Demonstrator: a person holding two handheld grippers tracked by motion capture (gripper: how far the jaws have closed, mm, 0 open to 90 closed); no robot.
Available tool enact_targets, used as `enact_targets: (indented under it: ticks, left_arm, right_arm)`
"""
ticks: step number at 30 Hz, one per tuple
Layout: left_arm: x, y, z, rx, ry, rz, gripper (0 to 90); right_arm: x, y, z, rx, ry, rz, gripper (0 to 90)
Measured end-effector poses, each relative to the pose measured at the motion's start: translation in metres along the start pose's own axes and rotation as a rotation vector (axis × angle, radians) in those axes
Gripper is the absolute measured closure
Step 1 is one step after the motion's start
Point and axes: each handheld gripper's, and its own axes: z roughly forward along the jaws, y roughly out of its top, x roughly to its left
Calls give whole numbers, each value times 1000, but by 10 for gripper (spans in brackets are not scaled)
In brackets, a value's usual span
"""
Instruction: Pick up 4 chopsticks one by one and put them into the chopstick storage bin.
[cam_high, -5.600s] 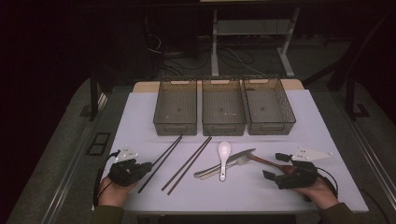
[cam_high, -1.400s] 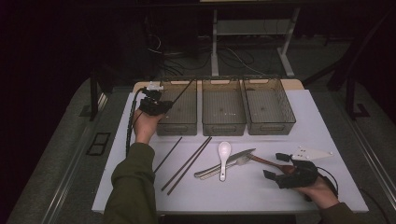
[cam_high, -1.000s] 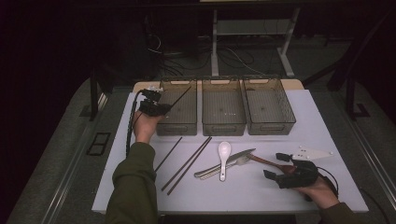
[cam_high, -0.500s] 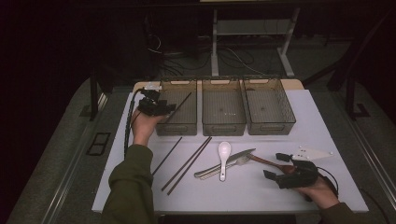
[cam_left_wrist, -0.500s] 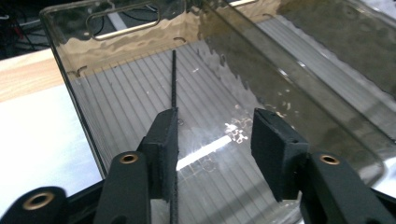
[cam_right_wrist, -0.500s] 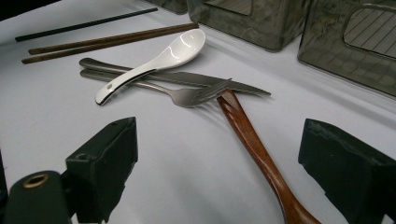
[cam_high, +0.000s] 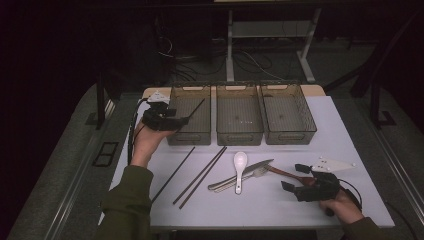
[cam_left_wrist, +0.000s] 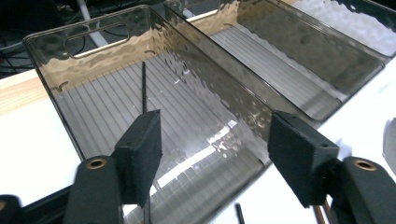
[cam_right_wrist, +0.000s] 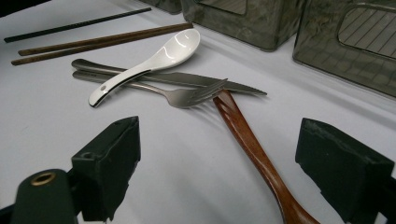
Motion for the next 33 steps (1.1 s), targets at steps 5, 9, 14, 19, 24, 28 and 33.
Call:
enact_targets:
  ticks: [5,9,14,19,24,28,33]
  left_arm:
    - [-8,-10,-10,-16,-21,8,302]
    - [-16,-20,-14,-13,-31,17,273]
    - [-25,-34,-19,-23,-43,18,251]
    - [-36,-51,-22,-21,-61,20,241]
    - [-41,-66,-25,-21,-57,15,231]
    - [-44,-74,-28,-33,-49,22,213]
    - [-48,-85,-31,-29,-52,19,203]
  right_arm:
    - [0,0,0,0,-11,11,138]
    - [0,1,0,-11,-11,12,138]
    - [-1,1,0,0,-27,18,138]
    - [-3,1,-1,-2,-31,27,138]
    - [-3,0,0,3,-27,21,138]
    - [-3,1,-1,3,-28,22,138]
    - [-2,1,-1,7,-24,20,138]
